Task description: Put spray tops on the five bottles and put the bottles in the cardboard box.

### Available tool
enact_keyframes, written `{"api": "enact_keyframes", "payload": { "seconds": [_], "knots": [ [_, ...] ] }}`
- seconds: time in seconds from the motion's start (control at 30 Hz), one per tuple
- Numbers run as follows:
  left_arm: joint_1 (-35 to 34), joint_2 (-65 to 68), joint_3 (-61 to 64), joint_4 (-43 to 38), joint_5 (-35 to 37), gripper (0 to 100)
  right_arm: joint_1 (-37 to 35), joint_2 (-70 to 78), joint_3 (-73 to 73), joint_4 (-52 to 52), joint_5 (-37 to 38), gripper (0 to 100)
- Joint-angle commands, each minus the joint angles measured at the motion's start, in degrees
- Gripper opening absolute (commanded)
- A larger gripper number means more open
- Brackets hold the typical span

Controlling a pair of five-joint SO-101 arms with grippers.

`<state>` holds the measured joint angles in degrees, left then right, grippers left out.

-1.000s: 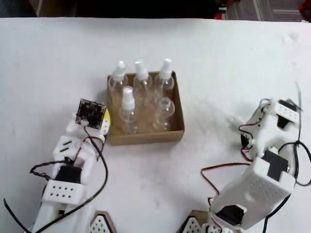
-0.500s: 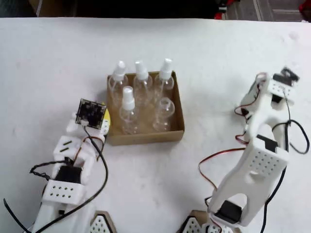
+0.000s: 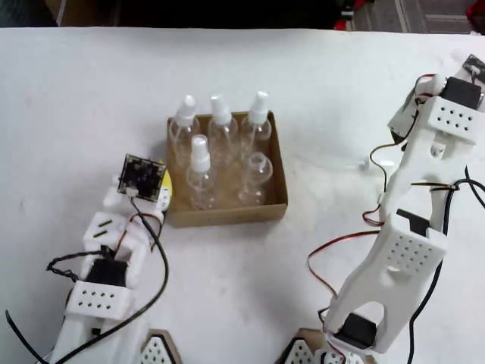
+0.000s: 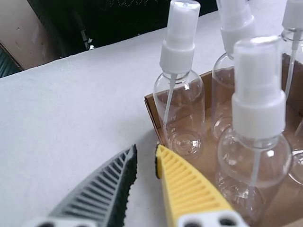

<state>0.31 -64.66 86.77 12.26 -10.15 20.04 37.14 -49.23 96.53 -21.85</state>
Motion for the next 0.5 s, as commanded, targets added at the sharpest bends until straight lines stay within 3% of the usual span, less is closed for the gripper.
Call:
{"api": "enact_keyframes", "payload": {
  "seconds": [0.0,0.13,0.47],
  "knots": [
    [0.7,0.1,-0.4,-1.1,-0.5,7,0.0,1.8,-1.8,1.7,-12.9,1.6],
    [0.7,0.1,-0.4,-1.1,-0.5,7,1.5,4.2,-1.8,2.0,-21.7,1.6],
    [0.7,0.1,-0.4,-1.1,-0.5,7,-2.8,5.1,0.0,1.6,-23.4,1.9]
  ]
}}
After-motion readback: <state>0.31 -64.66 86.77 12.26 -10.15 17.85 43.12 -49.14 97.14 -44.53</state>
